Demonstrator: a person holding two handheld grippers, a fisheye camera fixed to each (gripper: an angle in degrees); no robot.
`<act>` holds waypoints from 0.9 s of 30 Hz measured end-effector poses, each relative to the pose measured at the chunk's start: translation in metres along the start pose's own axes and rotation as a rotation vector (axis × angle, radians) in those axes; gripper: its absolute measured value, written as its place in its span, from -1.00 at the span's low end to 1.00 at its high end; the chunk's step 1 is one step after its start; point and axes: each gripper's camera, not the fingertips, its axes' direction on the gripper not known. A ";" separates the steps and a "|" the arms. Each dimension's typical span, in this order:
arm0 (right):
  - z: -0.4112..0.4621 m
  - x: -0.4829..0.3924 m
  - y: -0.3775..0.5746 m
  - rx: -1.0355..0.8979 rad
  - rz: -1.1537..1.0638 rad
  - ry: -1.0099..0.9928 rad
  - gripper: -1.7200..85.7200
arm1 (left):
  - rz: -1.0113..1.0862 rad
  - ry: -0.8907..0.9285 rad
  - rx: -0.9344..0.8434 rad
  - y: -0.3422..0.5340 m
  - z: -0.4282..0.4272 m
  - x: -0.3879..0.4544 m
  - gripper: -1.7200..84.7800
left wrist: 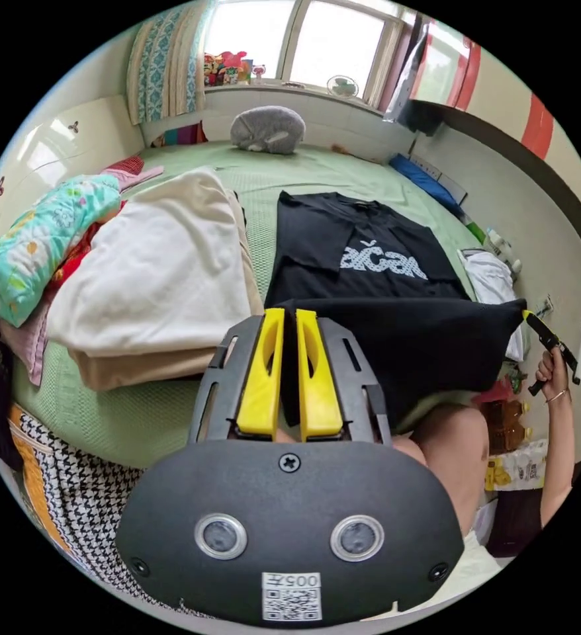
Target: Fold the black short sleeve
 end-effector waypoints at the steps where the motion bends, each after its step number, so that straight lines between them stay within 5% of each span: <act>1: 0.001 -0.001 -0.004 -0.023 0.024 -0.006 -0.91 | -0.030 0.003 -0.029 -0.001 0.003 -0.004 -0.83; 11: 0.019 0.009 0.082 -0.107 -0.022 0.015 -0.82 | -0.001 0.045 -0.058 0.083 -0.012 -0.032 -0.67; 27: 0.044 -0.015 0.077 -0.182 -0.135 0.109 -0.84 | 0.052 0.066 -0.074 0.081 -0.024 -0.010 -0.56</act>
